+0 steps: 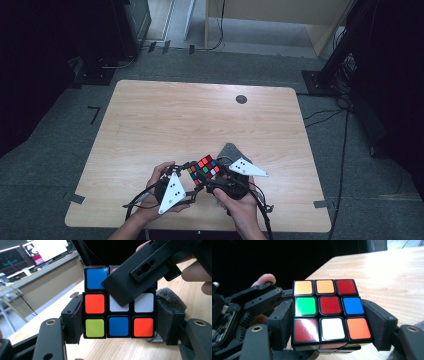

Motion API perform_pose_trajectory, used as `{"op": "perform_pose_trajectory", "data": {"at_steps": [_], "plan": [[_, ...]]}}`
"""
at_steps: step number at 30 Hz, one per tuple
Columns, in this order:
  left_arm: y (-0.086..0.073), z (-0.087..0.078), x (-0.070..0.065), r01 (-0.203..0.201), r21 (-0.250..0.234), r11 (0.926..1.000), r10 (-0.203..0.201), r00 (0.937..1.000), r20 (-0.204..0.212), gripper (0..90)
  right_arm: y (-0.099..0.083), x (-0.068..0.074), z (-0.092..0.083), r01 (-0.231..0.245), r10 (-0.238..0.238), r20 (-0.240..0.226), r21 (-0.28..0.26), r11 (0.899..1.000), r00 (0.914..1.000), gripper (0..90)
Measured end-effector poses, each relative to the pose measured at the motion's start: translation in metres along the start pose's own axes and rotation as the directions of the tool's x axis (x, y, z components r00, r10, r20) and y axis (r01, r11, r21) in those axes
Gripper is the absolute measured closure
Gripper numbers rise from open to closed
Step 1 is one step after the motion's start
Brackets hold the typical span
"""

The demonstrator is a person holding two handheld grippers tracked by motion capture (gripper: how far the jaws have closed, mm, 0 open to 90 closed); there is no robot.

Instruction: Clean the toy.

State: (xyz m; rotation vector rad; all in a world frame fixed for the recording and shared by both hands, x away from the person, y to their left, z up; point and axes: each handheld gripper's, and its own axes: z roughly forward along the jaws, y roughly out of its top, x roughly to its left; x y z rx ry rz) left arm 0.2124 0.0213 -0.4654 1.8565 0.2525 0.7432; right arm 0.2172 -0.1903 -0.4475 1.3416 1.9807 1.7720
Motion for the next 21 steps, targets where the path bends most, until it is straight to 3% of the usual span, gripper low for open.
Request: {"op": "perform_pose_trajectory", "data": {"at_steps": [6, 11, 14, 16, 18, 21], "plan": [[0.0, 0.002, -0.002, -0.015, 0.011, 0.9998, 0.015, 0.9996, -0.026, 34.3, 0.0, -0.001, -0.001, -0.002, 0.002, 0.0, 0.014, 1.0, 1.0, 33.4], [-0.001, 0.006, -0.004, -0.003, 0.036, 0.9993, 0.004, 0.9996, -0.026, 32.2, -0.002, 0.009, -0.001, 0.081, -0.082, 0.085, 0.022, 0.996, 0.9929, 34.3], [0.0, 0.008, -0.006, -0.003, 0.039, 0.9993, 0.004, 0.9997, -0.025, 29.8, -0.006, 0.013, 0.003, 0.107, -0.113, 0.109, 0.062, 0.992, 0.9876, 34.4], [0.0, 0.009, -0.007, -0.013, 0.053, 0.9985, 0.015, 0.9994, -0.031, 30.4, -0.008, 0.015, 0.006, 0.107, -0.114, 0.096, 0.082, 0.991, 0.9887, 34.3], [0.0, 0.007, -0.005, 0.003, 0.046, 0.9989, -0.002, 0.9999, -0.013, 32.0, -0.009, 0.016, 0.007, 0.111, -0.12, 0.097, 0.085, 0.99, 0.988, 34.2], [0.001, 0.004, -0.001, 0.028, 0.034, 0.999, -0.028, 0.9996, -0.004, 33.5, -0.006, 0.012, 0.006, 0.088, -0.091, 0.053, 0.066, 0.994, 0.9944, 33.8]]}}
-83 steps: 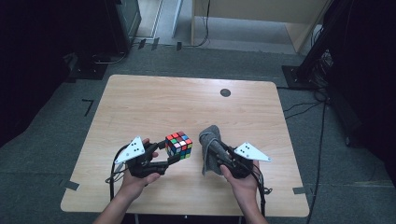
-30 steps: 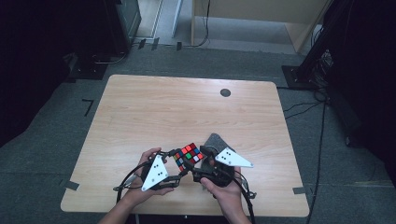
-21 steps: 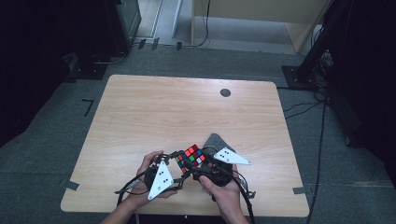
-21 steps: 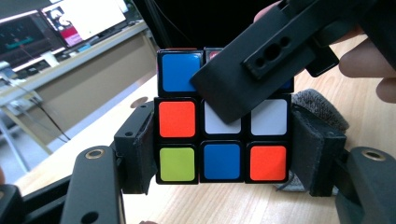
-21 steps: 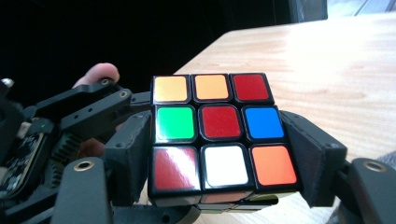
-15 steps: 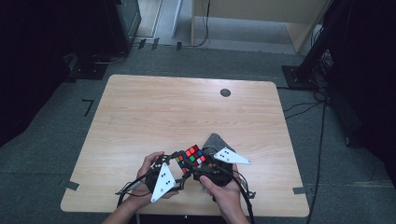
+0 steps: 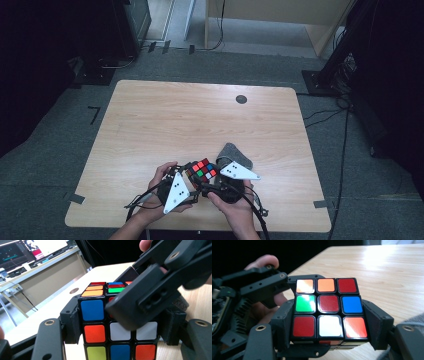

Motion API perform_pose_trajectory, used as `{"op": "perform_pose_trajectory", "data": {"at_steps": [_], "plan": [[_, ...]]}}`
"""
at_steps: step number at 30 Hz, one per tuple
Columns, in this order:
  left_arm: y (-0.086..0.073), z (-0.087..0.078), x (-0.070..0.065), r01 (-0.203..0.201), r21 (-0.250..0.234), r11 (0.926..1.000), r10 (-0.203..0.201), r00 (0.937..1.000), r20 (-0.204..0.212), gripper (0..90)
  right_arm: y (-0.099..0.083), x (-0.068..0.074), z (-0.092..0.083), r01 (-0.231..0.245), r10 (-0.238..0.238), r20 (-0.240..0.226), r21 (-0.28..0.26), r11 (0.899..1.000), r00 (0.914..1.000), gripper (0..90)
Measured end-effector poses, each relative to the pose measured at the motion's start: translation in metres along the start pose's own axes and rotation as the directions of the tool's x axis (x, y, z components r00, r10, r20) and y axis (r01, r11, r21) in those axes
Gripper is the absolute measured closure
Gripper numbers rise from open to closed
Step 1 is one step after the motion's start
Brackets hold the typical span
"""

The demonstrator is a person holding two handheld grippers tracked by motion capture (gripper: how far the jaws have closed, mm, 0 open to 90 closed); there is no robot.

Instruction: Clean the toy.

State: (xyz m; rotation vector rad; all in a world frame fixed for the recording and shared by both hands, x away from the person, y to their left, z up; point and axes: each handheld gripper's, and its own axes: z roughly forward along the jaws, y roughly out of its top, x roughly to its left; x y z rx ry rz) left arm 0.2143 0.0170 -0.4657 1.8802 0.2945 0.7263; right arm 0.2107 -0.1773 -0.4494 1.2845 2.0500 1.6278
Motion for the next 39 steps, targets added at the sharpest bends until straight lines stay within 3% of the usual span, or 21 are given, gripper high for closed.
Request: {"op": "perform_pose_trajectory", "data": {"at_steps": [3, 5, 7, 10, 12, 17, 19, 20, 23, 26, 27, 29, 33, 35, 37, 39], "plan": [[-0.002, 0.0, 0.004, 0.017, 0.018, 0.9997, -0.017, 0.9998, -0.013, 33.8, 0.006, -0.003, -0.007, -0.015, 0.012, -0.037, -0.073, 0.997, 0.9993, 28.2], [-0.004, -0.001, 0.012, 0.077, 0.013, 0.9969, -0.077, 0.9969, -0.015, 33.9, 0.012, -0.008, -0.016, -0.037, 0.031, -0.045, -0.134, 0.99, 0.9985, 25.8], [-0.004, -0.004, 0.023, 0.162, 0.0, 0.9867, -0.162, 0.9865, -0.023, 34.0, 0.015, -0.014, -0.023, -0.056, 0.05, -0.036, -0.193, 0.98, 0.9981, 25.5], [-0.005, -0.01, 0.04, 0.289, -0.026, 0.957, -0.29, 0.9568, -0.027, 34.0, 0.011, -0.02, -0.025, -0.038, 0.04, 0.005, -0.236, 0.971, 0.9992, 25.4], [-0.007, -0.013, 0.049, 0.36, -0.044, 0.9321, -0.361, 0.9321, -0.03, 34.0, 0.005, -0.023, -0.02, -0.008, 0.016, 0.03, -0.229, 0.973, 0.9994, 25.2], [-0.009, -0.019, 0.065, 0.518, -0.084, 0.8514, -0.52, 0.8543, -0.002, 34.0, -0.013, -0.02, 0.001, 0.089, -0.083, 0.049, -0.151, 0.984, 0.9954, 23.5], [-0.007, -0.02, 0.065, 0.545, -0.094, 0.8333, -0.547, 0.8374, 0.006, 34.1, -0.018, -0.013, 0.008, 0.118, -0.115, 0.026, -0.134, 0.984, 0.993, 21.4], [-0.005, -0.02, 0.063, 0.551, -0.102, 0.8285, -0.552, 0.8335, 0.014, 34.1, -0.019, -0.009, 0.011, 0.134, -0.133, 0.013, -0.131, 0.982, 0.991, 20.2], [0.001, -0.019, 0.055, 0.553, -0.117, 0.8247, -0.553, 0.8323, 0.035, 34.0, -0.02, 0.0, 0.016, 0.15, -0.152, -0.011, -0.132, 0.98, 0.9883, 17.9], [0.005, -0.016, 0.046, 0.537, -0.117, 0.8353, -0.536, 0.8431, 0.047, 34.0, -0.02, 0.005, 0.017, 0.149, -0.155, -0.032, -0.141, 0.979, 0.9874, 15.6], [0.006, -0.015, 0.043, 0.54, -0.116, 0.8336, -0.538, 0.8415, 0.055, 34.0, -0.019, 0.006, 0.016, 0.156, -0.161, -0.019, -0.15, 0.976, 0.9868, 16.0], [0.007, -0.014, 0.04, 0.557, -0.121, 0.8219, -0.551, 0.8308, 0.076, 34.0, -0.018, 0.006, 0.015, 0.144, -0.147, -0.005, -0.164, 0.976, 0.9892, 17.0], [0.007, -0.011, 0.035, 0.556, -0.117, 0.8227, -0.548, 0.8307, 0.1, 34.0, -0.019, 0.005, 0.015, 0.15, -0.152, 0.0, -0.18, 0.972, 0.9884, 24.1], [0.006, -0.01, 0.035, 0.572, -0.118, 0.812, -0.561, 0.8201, 0.113, 34.0, -0.02, 0.008, 0.014, 0.178, -0.18, 0.007, -0.198, 0.964, 0.9836, 30.3], [0.005, -0.01, 0.036, 0.577, -0.115, 0.8083, -0.566, 0.8159, 0.117, 33.9, -0.02, 0.01, 0.013, 0.203, -0.2, 0.036, -0.203, 0.958, 0.9791, 31.6], [0.003, -0.01, 0.04, 0.585, -0.107, 0.8039, -0.572, 0.8096, 0.133, 33.6, -0.02, 0.01, 0.012, 0.205, -0.202, 0.034, -0.191, 0.96, 0.9788, 33.6]]}}
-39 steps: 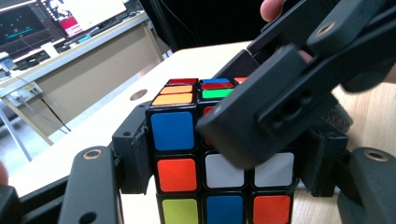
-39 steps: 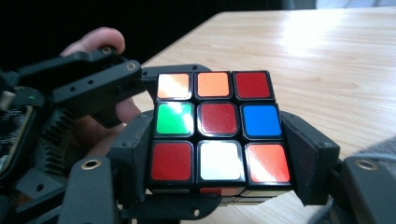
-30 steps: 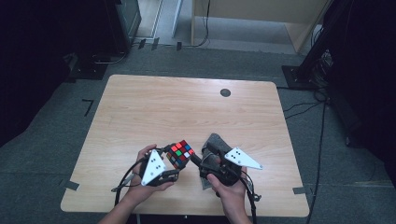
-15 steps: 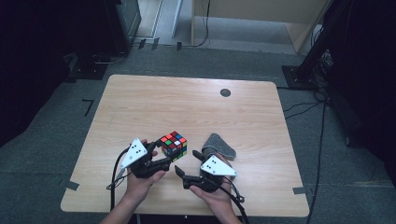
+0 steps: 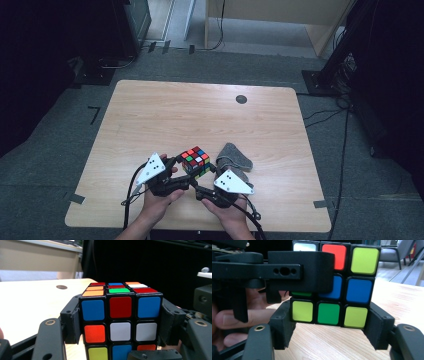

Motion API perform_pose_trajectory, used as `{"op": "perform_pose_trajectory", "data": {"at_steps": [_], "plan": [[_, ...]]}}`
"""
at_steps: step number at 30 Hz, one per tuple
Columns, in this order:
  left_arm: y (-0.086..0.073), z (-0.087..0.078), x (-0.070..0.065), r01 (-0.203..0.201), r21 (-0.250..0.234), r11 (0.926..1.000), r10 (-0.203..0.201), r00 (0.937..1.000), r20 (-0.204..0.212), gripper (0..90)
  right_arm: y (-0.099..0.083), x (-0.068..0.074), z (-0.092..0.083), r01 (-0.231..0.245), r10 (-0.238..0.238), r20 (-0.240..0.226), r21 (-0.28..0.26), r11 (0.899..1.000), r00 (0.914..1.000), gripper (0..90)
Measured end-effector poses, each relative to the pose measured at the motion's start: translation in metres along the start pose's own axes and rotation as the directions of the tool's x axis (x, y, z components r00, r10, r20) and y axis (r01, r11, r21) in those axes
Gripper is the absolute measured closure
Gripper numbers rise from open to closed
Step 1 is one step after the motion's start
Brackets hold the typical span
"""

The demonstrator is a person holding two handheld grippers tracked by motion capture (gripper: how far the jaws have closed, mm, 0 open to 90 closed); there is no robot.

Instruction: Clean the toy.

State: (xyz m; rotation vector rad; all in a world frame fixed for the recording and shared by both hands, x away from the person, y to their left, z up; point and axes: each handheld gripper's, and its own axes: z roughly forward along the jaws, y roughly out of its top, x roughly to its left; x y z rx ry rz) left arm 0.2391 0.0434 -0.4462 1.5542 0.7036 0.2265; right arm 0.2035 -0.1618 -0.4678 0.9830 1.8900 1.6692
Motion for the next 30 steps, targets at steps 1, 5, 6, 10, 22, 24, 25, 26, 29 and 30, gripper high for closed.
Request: {"op": "perform_pose_trajectory", "data": {"at_steps": [1, 5, 6, 10, 22, 24, 25, 26, 29, 30], "plan": [[0.0, 0.0, 0.001, 0.002, 0.004, 1.0, -0.002, 1.0, 0.006, 33.3, 0.0, -0.001, 0.0, 0.004, -0.004, -0.004, 0.007, 1.0, 1.0, 33.7], [0.003, -0.003, 0.006, 0.0, -0.004, 1.0, 0.0, 0.9996, 0.028, 28.3, 0.003, -0.003, -0.001, 0.03, -0.03, -0.007, 0.033, 0.999, 0.9995, 34.1], [0.005, -0.005, 0.007, -0.005, -0.016, 0.9999, 0.006, 0.9995, 0.032, 25.9, 0.003, -0.005, -0.001, 0.036, -0.036, -0.001, 0.045, 0.998, 0.9994, 34.2], [0.012, -0.012, 0.014, -0.051, -0.024, 0.9984, 0.052, 0.9983, 0.027, 18.5, 0.003, -0.022, -0.003, 0.007, -0.008, 0.017, 0.094, 0.996, 0.9998, 34.3], [-0.006, -0.002, 0.009, -0.407, 0.159, 0.8996, 0.414, 0.9104, -0.011, 14.5, 0.034, -0.054, -0.024, -0.094, 0.103, -0.036, 0.199, 0.975, 0.994, 34.3], [-0.01, 0.001, 0.004, -0.452, 0.177, 0.8744, 0.461, 0.8873, -0.013, 14.5, 0.034, -0.051, -0.023, -0.094, 0.107, -0.048, 0.211, 0.973, 0.9931, 34.3], [-0.012, 0.002, 0.002, -0.477, 0.188, 0.8584, 0.489, 0.872, -0.02, 14.5, 0.034, -0.049, -0.022, -0.098, 0.112, -0.056, 0.221, 0.97, 0.9921, 34.3], [-0.013, 0.003, -0.001, -0.5, 0.197, 0.8432, 0.514, 0.8574, -0.024, 14.5, 0.034, -0.047, -0.021, -0.1, 0.118, -0.067, 0.229, 0.968, 0.9907, 34.3], [-0.018, 0.005, -0.006, -0.574, 0.222, 0.788, 0.598, 0.8001, -0.052, 14.3, 0.034, -0.043, -0.018, -0.116, 0.143, -0.093, 0.248, 0.962, 0.9853, 34.3], [-0.02, 0.006, -0.008, -0.593, 0.228, 0.7721, 0.619, 0.783, -0.059, 14.3, 0.034, -0.041, -0.018, -0.125, 0.154, -0.099, 0.252, 0.96, 0.9832, 34.3]]}}
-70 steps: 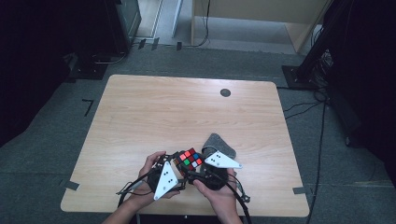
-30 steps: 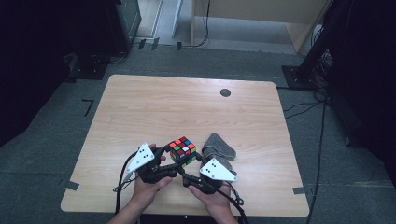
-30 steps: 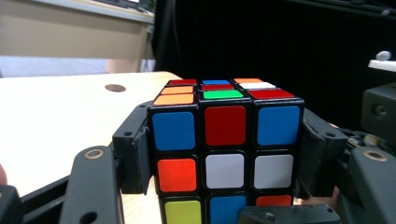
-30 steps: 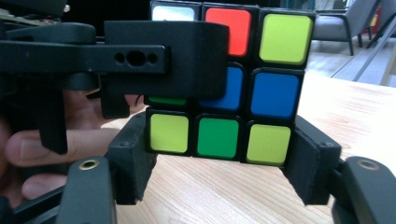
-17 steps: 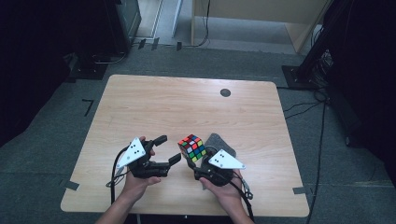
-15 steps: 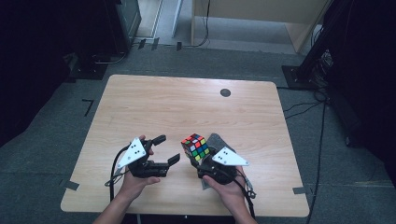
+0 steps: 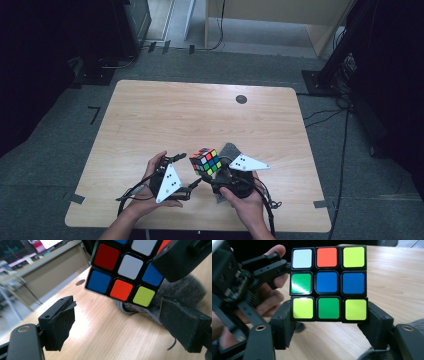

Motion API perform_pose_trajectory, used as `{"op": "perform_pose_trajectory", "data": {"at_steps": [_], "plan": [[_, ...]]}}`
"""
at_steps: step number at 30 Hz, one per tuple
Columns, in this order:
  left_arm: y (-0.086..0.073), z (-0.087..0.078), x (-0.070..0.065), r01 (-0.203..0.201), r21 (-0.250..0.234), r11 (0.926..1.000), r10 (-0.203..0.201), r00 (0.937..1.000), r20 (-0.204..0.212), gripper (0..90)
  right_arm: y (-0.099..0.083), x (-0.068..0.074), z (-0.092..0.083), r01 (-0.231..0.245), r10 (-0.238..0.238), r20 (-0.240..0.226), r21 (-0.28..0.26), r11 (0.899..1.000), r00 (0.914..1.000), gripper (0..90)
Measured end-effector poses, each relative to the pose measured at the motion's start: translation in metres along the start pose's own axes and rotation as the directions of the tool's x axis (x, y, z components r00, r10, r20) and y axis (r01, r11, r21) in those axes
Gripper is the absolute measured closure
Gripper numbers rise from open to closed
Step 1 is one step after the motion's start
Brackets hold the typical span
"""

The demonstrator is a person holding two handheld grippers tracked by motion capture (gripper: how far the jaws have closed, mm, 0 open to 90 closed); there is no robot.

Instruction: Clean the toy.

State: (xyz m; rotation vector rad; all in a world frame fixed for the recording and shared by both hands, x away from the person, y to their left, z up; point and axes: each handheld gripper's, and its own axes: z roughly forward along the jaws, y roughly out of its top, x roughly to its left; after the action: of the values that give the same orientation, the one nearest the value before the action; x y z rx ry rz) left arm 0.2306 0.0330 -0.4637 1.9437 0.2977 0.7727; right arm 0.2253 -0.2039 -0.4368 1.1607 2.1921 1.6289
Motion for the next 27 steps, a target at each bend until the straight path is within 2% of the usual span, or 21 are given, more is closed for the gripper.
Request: {"op": "perform_pose_trajectory", "data": {"at_steps": [1, 6, 10, 13, 15, 18, 21, 23, 24, 25, 26, 27], "plan": [[0.0, 0.001, -0.001, -0.018, 0.005, 0.9998, 0.018, 0.9998, -0.01, 14.3, 0.0, 0.001, 0.001, -0.005, 0.005, -0.009, 0.008, 1.0, 0.9999, 34.3], [0.0, 0.001, -0.005, -0.054, 0.0, 0.9985, 0.054, 0.9983, -0.02, 16.8, -0.002, 0.007, 0.009, -0.008, 0.011, -0.05, 0.07, 0.998, 0.9987, 34.3], [-0.002, -0.001, -0.009, -0.106, -0.019, 0.9942, 0.106, 0.9942, -0.019, 32.8, -0.003, 0.007, 0.012, -0.027, 0.032, -0.064, 0.076, 0.997, 0.9974, 34.0], [-0.001, -0.001, -0.008, -0.07, -0.022, 0.9973, 0.07, 0.9975, -0.002, 33.6, -0.004, 0.003, 0.011, -0.053, 0.058, -0.089, 0.056, 0.997, 0.9944, 32.5], [-0.002, 0.0, -0.005, -0.052, -0.005, 0.9987, 0.051, 0.9983, -0.028, 33.8, -0.003, 0.002, 0.007, -0.045, 0.047, -0.087, 0.027, 0.999, 0.9951, 25.8], [-0.008, -0.001, 0.007, 0.034, 0.012, 0.9993, -0.034, 0.9987, -0.039, 33.9, 0.003, -0.005, -0.004, -0.064, 0.059, -0.094, -0.048, 0.997, 0.9938, 20.1], [-0.012, -0.003, 0.02, 0.121, 0.012, 0.9926, -0.12, 0.992, -0.039, 33.9, 0.005, -0.019, -0.016, -0.088, 0.086, -0.027, -0.108, 0.99, 0.996, 20.6], [-0.013, -0.004, 0.025, 0.156, 0.009, 0.9877, -0.156, 0.9869, -0.043, 33.9, 0.001, -0.029, -0.017, -0.053, 0.06, 0.082, -0.085, 0.995, 0.9949, 21.2], [-0.013, -0.005, 0.027, 0.173, 0.005, 0.9848, -0.173, 0.984, -0.043, 33.9, -0.003, -0.033, -0.015, -0.016, 0.025, 0.153, -0.057, 0.998, 0.9878, 22.1], [-0.013, -0.006, 0.028, 0.192, 0.0, 0.9814, -0.192, 0.9807, -0.038, 33.9, -0.007, -0.037, -0.013, 0.015, -0.01, 0.217, -0.018, 1.0, 0.976, 22.7], [-0.013, -0.006, 0.03, 0.212, -0.006, 0.9773, -0.212, 0.9768, -0.033, 33.9, -0.011, -0.042, -0.01, 0.024, -0.028, 0.257, 0.02, 1.0, 0.966, 22.5], [-0.013, -0.007, 0.032, 0.225, -0.008, 0.9743, -0.225, 0.9739, -0.028, 33.9, -0.016, -0.047, -0.005, 0.012, -0.029, 0.269, 0.065, 0.998, 0.9626, 22.1]]}}
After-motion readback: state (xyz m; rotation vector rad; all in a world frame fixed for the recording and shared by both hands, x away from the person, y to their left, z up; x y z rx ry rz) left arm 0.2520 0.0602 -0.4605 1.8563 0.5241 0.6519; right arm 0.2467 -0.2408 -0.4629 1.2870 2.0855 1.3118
